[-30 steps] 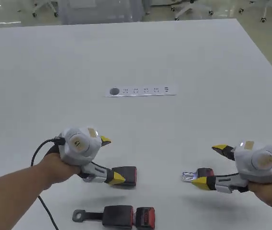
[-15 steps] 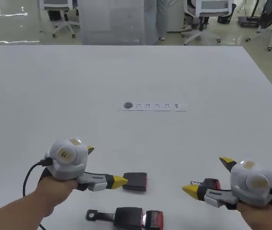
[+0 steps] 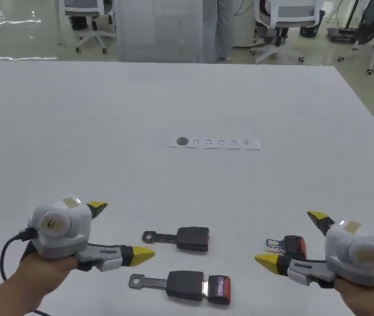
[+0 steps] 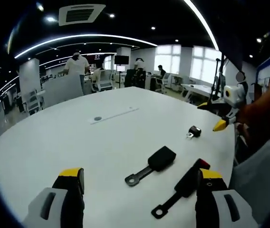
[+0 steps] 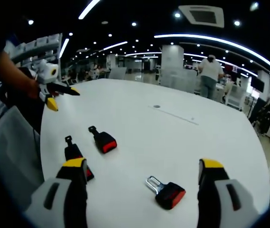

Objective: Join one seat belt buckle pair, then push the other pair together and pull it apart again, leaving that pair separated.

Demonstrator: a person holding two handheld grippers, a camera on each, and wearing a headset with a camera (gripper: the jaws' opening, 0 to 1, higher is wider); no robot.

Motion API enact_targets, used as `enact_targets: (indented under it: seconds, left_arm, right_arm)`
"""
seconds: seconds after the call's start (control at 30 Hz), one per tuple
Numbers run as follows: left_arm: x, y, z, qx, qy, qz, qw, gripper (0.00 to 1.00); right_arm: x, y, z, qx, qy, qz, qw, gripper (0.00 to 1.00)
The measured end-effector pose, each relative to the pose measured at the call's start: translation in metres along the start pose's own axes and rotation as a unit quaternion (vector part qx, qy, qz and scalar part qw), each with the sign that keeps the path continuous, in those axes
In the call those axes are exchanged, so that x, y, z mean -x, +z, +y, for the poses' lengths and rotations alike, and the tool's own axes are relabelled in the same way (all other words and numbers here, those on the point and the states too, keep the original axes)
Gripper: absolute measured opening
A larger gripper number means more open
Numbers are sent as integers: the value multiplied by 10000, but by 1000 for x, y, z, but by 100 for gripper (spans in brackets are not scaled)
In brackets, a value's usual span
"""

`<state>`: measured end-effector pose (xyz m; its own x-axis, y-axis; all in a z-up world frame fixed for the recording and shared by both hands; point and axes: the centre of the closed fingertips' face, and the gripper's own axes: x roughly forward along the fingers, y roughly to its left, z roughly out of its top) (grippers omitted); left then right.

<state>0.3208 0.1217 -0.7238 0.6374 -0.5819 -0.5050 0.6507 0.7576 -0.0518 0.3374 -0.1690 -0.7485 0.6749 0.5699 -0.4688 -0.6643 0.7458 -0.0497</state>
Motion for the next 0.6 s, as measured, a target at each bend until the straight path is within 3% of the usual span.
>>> enact_targets:
  seconds: [0.17, 0.27, 0.6]
  left_arm:
    - [12, -9, 4, 23, 59, 9, 10000, 100]
    - [17, -10, -3, -194, 17, -5, 9998, 100]
    - [24, -15, -14, -63, -44, -134, 9999, 100]
  right_arm:
    - [8, -2, 7, 115, 62, 27, 9999, 99]
    - [12, -1, 12, 196, 88, -5, 9998, 100]
    - [26, -13, 22, 233, 35, 48, 9997, 100]
